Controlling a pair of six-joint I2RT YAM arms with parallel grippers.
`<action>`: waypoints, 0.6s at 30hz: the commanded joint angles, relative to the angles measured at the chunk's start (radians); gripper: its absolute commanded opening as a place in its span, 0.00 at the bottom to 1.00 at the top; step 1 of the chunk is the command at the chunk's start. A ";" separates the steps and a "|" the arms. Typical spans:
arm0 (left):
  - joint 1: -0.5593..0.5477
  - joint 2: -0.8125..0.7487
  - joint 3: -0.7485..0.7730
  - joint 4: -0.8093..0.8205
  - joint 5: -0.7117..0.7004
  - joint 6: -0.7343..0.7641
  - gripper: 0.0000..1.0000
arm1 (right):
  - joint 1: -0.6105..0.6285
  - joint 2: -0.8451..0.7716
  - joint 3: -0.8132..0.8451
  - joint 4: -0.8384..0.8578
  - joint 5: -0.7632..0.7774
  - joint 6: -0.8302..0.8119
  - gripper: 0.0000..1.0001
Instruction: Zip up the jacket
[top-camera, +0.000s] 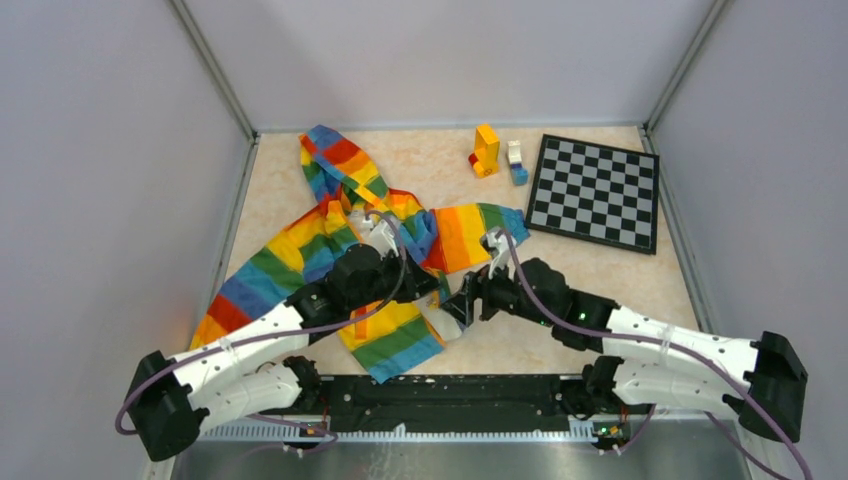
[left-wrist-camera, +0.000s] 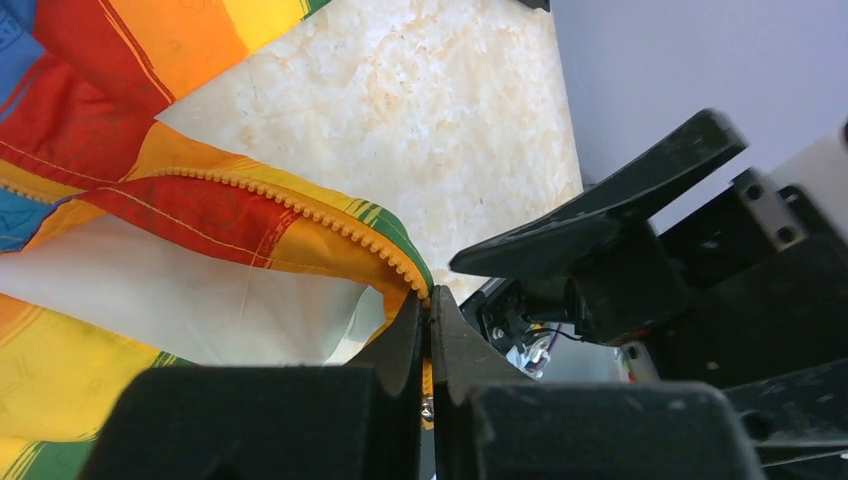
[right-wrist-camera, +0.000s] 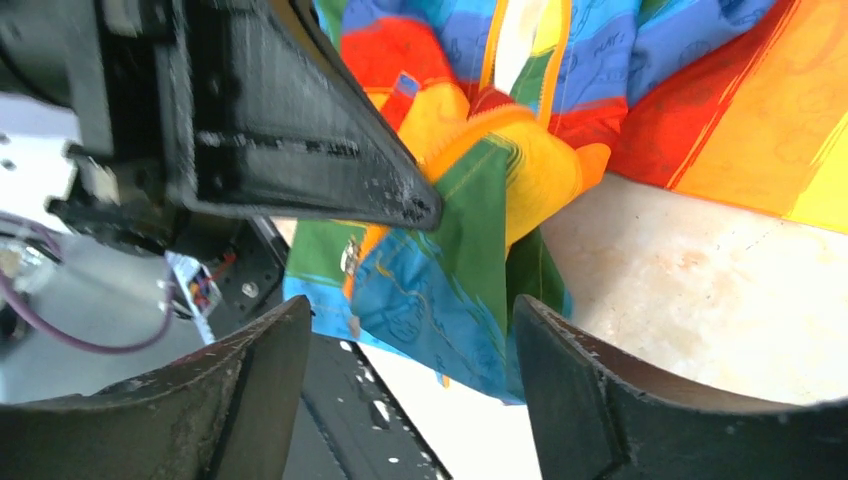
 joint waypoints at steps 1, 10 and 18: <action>-0.001 0.018 0.062 -0.011 -0.004 0.046 0.00 | -0.072 0.025 0.123 -0.197 -0.076 0.099 0.67; -0.001 -0.017 0.053 0.015 -0.030 0.043 0.00 | -0.087 0.099 0.039 0.020 -0.163 0.122 0.48; -0.002 -0.053 0.031 0.095 -0.029 0.139 0.00 | -0.090 0.140 0.042 -0.109 0.059 0.047 0.29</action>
